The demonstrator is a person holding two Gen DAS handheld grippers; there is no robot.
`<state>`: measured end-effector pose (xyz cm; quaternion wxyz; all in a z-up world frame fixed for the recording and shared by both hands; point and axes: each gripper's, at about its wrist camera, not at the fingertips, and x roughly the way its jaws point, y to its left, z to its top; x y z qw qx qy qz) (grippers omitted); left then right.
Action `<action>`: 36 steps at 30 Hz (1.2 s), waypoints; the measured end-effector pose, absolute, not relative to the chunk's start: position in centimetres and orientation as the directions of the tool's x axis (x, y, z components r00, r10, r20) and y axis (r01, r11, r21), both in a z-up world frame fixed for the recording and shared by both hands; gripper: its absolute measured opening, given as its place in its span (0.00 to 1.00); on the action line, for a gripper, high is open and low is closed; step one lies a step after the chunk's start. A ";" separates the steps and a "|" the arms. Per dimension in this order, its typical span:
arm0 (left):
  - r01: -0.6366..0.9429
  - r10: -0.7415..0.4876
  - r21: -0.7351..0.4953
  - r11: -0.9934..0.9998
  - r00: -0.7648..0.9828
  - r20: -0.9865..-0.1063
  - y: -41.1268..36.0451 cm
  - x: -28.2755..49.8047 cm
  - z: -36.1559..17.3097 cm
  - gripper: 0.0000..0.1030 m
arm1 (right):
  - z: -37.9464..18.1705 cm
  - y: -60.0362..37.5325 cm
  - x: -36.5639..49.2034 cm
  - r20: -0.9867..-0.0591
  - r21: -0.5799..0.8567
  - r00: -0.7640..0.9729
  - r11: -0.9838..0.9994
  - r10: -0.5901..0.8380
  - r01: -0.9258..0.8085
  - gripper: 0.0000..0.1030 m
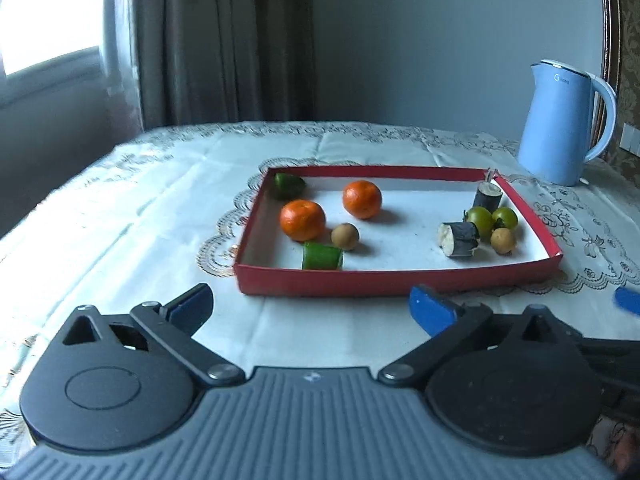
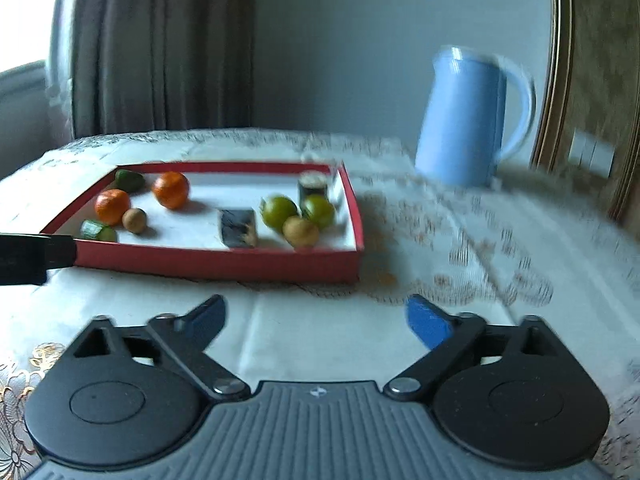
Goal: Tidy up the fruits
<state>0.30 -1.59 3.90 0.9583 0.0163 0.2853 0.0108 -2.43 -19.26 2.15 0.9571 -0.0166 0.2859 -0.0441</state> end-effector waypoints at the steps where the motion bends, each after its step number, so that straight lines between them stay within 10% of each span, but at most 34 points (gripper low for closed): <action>1: -0.013 0.037 0.048 0.999 0.839 -0.543 -1.6 0.1 4.0 1.00 | 2.4 -18.6 -2.6 -0.535 -0.075 0.838 0.994 -0.106 0.078 1.00; 36: 0.015 0.026 0.072 0.997 0.841 -0.541 -1.4 -0.6 4.0 1.00 | 2.2 -17.9 -0.1 -0.598 0.034 0.797 0.992 -0.079 0.123 1.00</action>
